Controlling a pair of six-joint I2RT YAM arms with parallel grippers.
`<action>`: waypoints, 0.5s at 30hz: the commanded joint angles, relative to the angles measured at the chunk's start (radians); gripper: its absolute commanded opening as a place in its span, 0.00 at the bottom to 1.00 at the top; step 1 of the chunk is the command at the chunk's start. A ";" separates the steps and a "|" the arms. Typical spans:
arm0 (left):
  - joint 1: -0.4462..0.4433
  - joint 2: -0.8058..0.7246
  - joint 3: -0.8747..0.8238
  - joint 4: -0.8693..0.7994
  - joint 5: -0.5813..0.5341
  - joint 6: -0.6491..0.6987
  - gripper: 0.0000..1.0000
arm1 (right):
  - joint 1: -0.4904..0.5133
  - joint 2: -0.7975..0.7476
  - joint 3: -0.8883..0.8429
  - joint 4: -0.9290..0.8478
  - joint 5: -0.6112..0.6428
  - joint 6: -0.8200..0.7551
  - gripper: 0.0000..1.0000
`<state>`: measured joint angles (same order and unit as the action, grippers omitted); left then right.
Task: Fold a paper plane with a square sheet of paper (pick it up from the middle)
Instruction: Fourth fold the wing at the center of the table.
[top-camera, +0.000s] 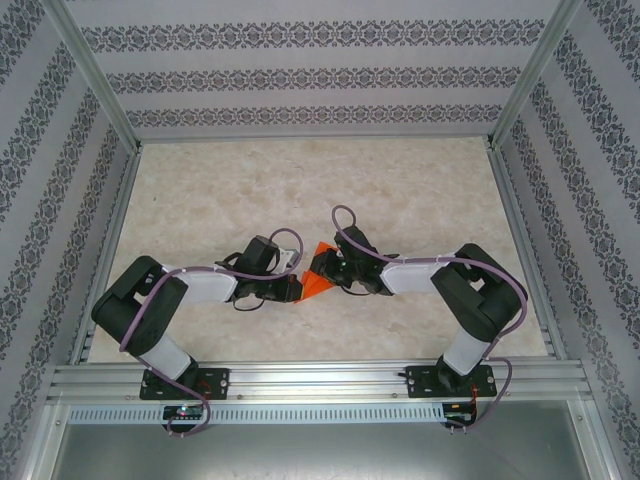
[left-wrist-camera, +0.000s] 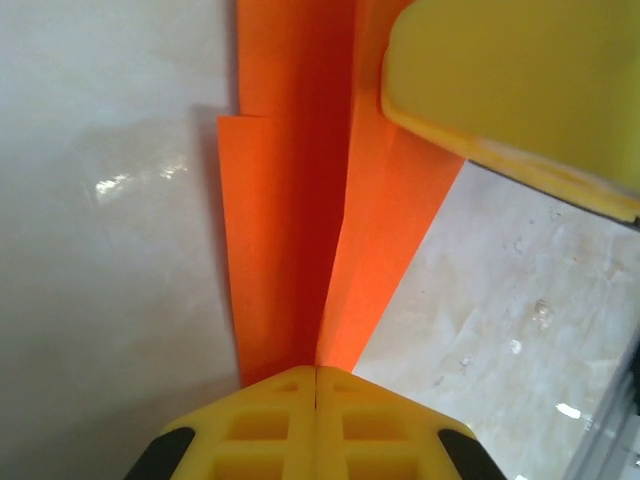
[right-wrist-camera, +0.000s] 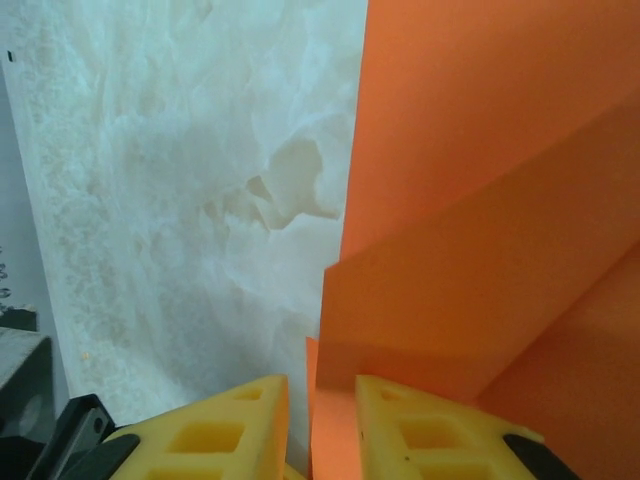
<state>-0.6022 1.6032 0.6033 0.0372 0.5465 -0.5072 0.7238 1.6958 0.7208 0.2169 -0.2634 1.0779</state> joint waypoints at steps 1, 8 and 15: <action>0.014 0.017 0.023 0.038 0.085 -0.034 0.00 | -0.007 -0.036 0.014 -0.003 0.012 -0.029 0.26; 0.037 0.045 0.002 0.126 0.150 -0.114 0.00 | -0.007 -0.013 0.029 -0.001 -0.005 -0.033 0.26; 0.087 0.053 -0.031 0.186 0.181 -0.164 0.00 | -0.007 0.011 0.052 0.018 -0.031 -0.040 0.27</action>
<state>-0.5388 1.6421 0.5869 0.1474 0.6884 -0.6369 0.7238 1.6901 0.7406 0.2146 -0.2726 1.0664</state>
